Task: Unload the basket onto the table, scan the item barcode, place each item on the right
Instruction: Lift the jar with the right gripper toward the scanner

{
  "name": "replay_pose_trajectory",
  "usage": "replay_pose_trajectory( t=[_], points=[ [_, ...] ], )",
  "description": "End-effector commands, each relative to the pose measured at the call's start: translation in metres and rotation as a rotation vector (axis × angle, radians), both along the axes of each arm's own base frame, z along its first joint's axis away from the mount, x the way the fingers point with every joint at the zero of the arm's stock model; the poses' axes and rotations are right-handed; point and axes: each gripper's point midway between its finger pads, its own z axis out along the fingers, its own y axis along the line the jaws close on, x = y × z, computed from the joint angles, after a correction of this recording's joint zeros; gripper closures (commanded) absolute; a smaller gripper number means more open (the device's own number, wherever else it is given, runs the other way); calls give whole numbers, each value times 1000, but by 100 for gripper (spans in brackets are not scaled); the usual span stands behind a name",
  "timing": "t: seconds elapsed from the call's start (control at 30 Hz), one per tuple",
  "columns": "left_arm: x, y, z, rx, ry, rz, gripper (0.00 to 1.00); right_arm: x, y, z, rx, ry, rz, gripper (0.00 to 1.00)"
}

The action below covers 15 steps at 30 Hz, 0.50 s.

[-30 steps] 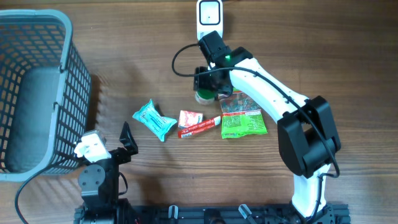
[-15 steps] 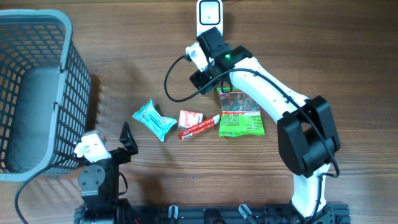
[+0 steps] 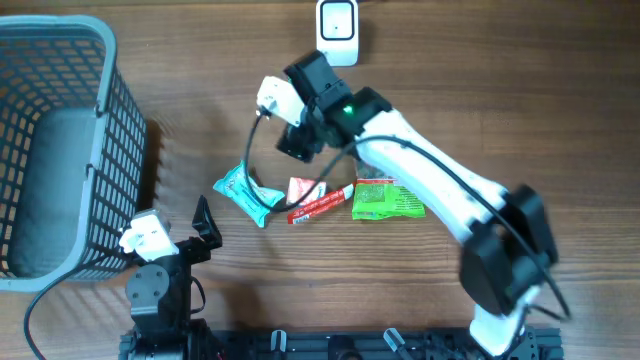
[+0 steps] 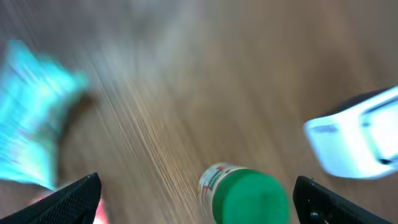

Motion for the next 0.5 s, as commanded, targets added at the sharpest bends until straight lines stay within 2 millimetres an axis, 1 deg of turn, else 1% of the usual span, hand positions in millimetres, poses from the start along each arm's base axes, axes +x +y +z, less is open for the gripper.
replay_pose_trajectory(
  t=[0.0, 0.07, 0.1, 0.13, 0.17, 0.2, 0.23, 0.27, 0.3, 0.33, 0.37, 0.4, 0.43, 0.47],
  points=[
    [0, 4, -1, 23, 3, 15, 0, -22, -9, 95, 307, 51, -266, 0],
    [0, 4, -1, 23, 3, 15, 0, -30, -16, 108, 370, 95, -344, 0],
    [0, 4, -1, 23, 3, 15, 0, -33, -18, 112, 402, 124, -391, 0],
    [0, 4, -1, 23, 3, 15, 0, -32, -18, 114, 429, 134, -415, 0],
    [0, 4, -1, 23, 3, 15, 0, -29, -15, 112, 458, 149, -447, 9],
    [0, 4, -1, 23, 3, 15, 0, -24, -14, 108, 483, 161, -490, 32],
    [0, 4, -1, 23, 3, 15, 0, -19, -14, 100, 500, 176, -541, 37],
    [0, 4, -1, 23, 3, 15, 0, -10, -16, 87, 519, 195, -640, 34],
    [0, 4, -1, 23, 3, 15, 0, -2, -17, 76, 517, 195, -701, 3],
    [0, 4, -1, 23, 3, 15, 0, 7, -17, 59, 480, 180, -719, 0],
    [0, 4, -1, 23, 3, 15, 0, 13, -19, 45, 436, 163, -722, 0],
    [0, 4, -1, 23, 3, 15, 0, 18, -19, 29, 373, 141, -691, 0],
    [0, 4, -1, 23, 3, 15, 0, 25, -21, 6, 286, 122, -641, 0],
    [0, 4, -1, 23, 3, 15, 0, 29, -23, -6, 246, 119, -623, 0]
  ],
)
